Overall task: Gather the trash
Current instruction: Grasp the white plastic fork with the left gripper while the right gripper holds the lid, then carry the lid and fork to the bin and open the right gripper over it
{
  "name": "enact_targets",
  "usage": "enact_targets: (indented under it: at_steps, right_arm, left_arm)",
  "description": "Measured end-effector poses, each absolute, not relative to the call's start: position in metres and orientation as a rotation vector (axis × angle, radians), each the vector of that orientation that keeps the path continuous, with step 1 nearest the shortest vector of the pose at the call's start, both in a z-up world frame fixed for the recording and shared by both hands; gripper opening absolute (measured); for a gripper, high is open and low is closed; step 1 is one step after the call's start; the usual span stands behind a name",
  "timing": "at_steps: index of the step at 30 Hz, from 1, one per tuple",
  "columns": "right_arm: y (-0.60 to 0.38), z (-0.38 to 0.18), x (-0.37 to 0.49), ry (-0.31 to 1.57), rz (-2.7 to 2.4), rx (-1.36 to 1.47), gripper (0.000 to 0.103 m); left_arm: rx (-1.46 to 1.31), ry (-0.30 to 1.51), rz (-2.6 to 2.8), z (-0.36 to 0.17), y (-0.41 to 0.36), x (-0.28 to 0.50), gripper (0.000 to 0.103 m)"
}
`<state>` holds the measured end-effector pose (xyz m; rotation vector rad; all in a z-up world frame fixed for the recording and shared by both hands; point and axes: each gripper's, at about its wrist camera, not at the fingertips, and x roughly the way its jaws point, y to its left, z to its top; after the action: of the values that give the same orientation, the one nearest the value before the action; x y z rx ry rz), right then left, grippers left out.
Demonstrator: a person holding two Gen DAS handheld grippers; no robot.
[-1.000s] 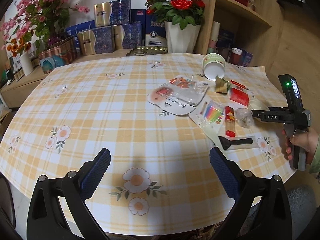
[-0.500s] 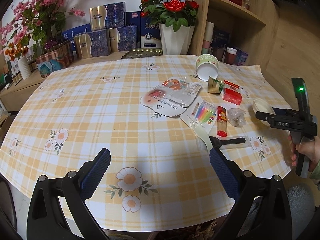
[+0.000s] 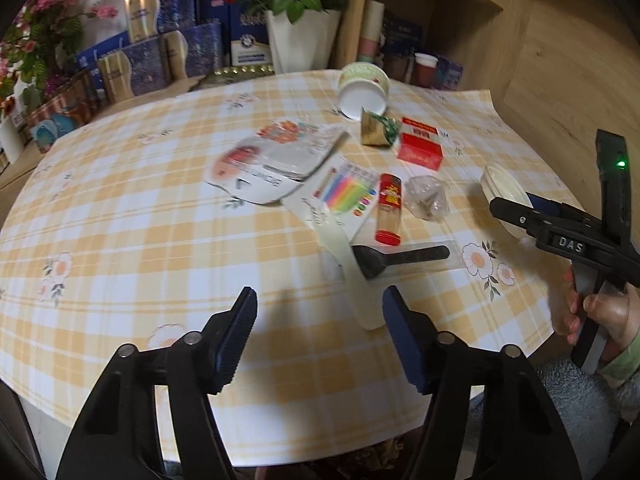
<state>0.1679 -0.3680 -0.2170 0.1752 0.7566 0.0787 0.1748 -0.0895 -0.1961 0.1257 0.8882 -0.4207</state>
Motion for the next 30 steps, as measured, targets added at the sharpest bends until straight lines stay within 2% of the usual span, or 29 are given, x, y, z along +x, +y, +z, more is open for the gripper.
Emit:
enact_targets:
  at_steps: [2,4,8,21,23,24,26,30]
  right_arm:
    - [-0.368,-0.217,0.167,0.753,0.082,0.175,0.086]
    - [-0.368,-0.217,0.166,0.752,0.085,0.179,0.086]
    - [-0.367,-0.216,0.164,0.746,0.093,0.181,0.086]
    - [-0.357,-0.22,0.166,0.747,0.112,0.178,0.086]
    - [-0.356,-0.221,0.166,0.747,0.112,0.177,0.086]
    - [-0.356,-0.221,0.165,0.748,0.112,0.177,0.086]
    - [-0.356,-0.22,0.164,0.746,0.114,0.18,0.086]
    - [-0.355,-0.22,0.163,0.747,0.115,0.175,0.086]
  left_arm:
    - [0.113,0.91,-0.427,-0.202,-0.097,0.183,0.055]
    - [0.096,0.936,-0.424,-0.208,-0.102,0.189,0.043]
    - [0.051,0.952,-0.427,-0.215,-0.106,0.196,0.038]
    - [0.074,0.954,-0.401,-0.225,-0.124,0.221,0.038]
    - [0.097,0.943,-0.399,-0.226,-0.126,0.221,0.033]
    - [0.111,0.938,-0.392,-0.226,-0.127,0.222,0.02]
    - [0.092,0.942,-0.387,-0.224,-0.121,0.222,0.016]
    - [0.075,0.9,-0.406,-0.214,-0.109,0.216,0.015]
